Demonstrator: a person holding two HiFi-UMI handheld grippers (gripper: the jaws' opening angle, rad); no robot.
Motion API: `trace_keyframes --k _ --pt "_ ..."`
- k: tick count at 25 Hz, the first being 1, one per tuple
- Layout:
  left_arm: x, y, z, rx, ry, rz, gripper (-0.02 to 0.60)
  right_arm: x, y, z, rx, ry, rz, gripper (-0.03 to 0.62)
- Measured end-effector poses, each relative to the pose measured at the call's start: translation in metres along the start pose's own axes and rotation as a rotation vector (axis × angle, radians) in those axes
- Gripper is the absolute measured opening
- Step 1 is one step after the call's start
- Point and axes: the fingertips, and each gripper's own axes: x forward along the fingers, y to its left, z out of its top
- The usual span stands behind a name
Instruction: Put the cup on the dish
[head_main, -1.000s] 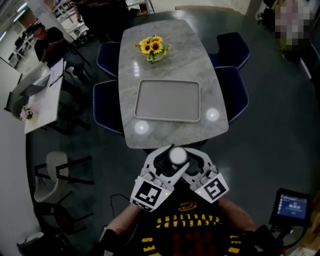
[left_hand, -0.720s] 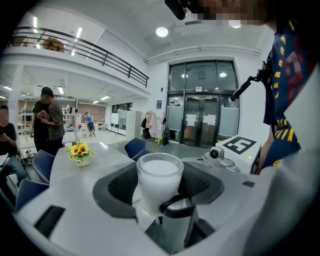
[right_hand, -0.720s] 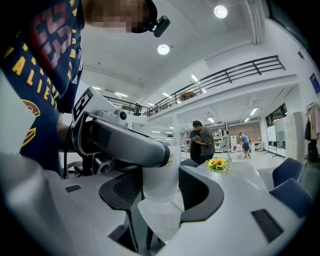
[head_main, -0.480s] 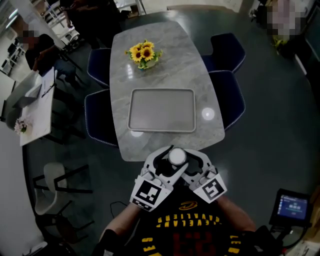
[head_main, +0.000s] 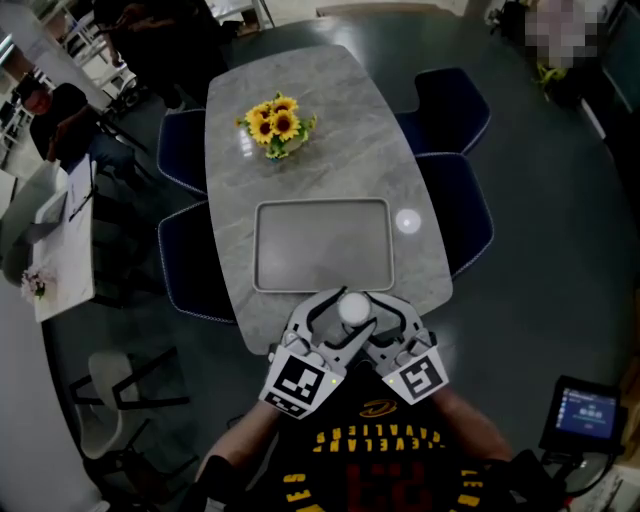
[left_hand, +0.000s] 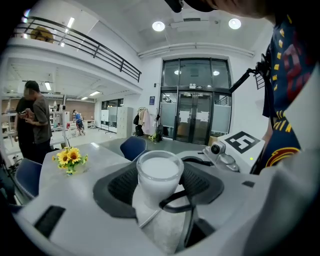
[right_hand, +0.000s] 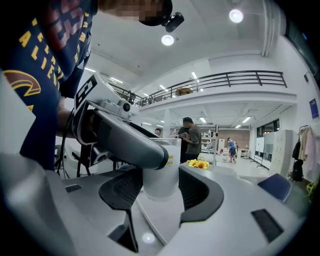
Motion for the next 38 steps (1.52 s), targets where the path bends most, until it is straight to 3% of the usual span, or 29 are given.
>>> trace_keyframes --k 10,38 --pt "0.031 0.054 -0.02 0.056 0.072 -0.032 0.267 0.052 -0.032 -0.025 0.015 0.06 -0.04 0.23" --pt "0.085 0.159 -0.117 -0.024 0.184 -0.113 0.267 0.159 -0.064 -0.127 0.064 0.35 -0.067 0.23"
